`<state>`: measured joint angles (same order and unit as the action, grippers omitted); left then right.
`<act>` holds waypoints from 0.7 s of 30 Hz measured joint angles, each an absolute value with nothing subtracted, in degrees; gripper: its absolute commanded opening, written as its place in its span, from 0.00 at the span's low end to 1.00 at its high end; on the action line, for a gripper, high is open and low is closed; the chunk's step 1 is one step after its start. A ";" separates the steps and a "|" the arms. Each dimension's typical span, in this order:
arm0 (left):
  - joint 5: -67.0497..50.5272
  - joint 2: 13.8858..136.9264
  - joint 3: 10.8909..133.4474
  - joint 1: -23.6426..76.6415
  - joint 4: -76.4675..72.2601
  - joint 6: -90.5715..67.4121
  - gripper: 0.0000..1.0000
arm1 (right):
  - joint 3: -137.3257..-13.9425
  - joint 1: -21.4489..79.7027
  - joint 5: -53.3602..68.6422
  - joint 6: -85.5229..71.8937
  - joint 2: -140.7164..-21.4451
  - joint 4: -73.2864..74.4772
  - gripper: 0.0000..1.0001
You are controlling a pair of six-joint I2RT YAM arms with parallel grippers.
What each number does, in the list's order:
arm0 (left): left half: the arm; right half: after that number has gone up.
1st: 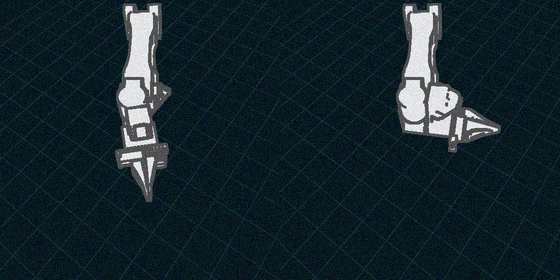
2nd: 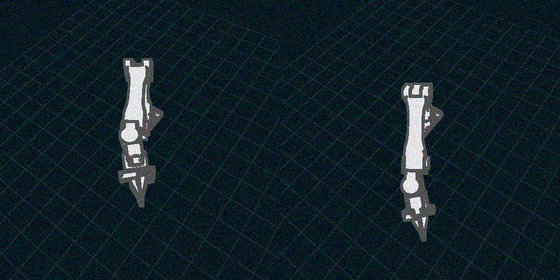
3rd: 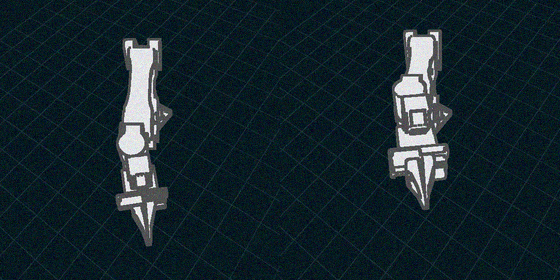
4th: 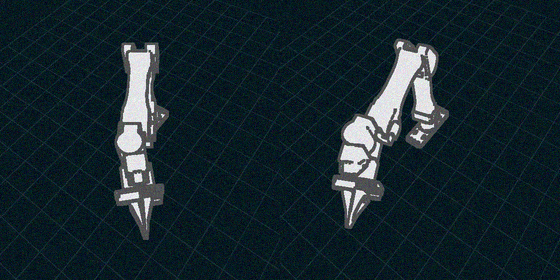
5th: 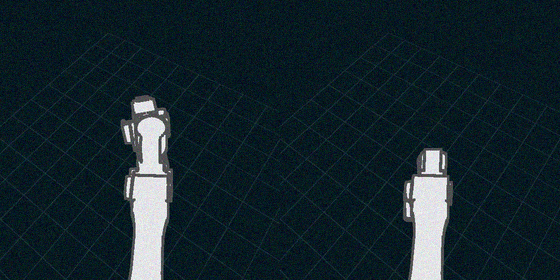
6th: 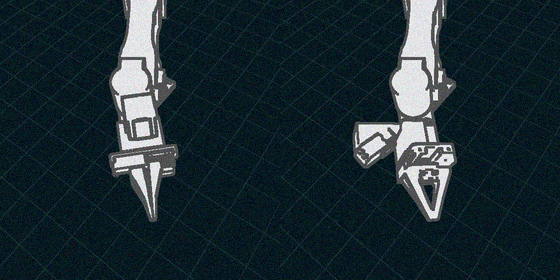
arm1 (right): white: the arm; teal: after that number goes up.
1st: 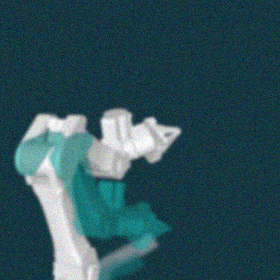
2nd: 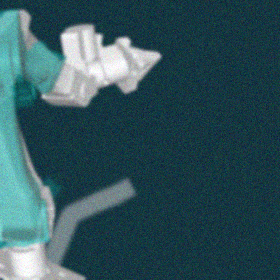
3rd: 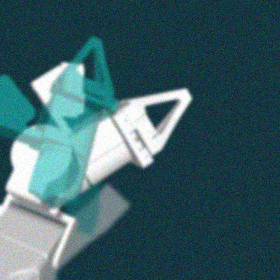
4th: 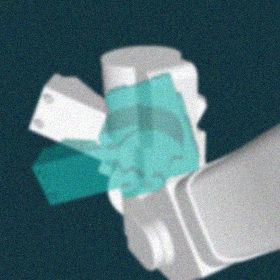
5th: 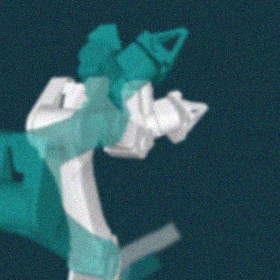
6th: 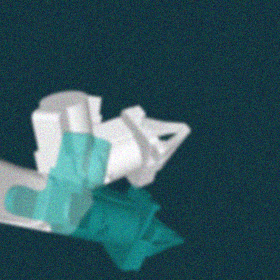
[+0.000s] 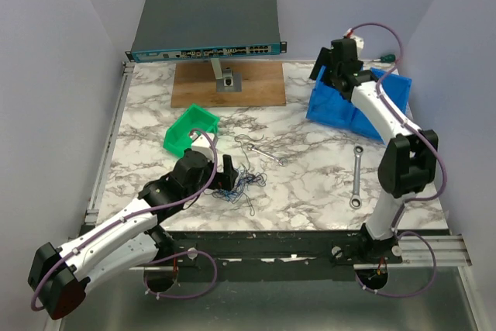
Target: Untangle the cables
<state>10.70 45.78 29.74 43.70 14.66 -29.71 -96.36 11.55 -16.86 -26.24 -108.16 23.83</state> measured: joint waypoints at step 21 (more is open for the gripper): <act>2.87 46.96 24.25 38.35 15.35 -37.82 0.83 | -50.72 39.86 14.41 -22.41 -91.29 4.60 0.66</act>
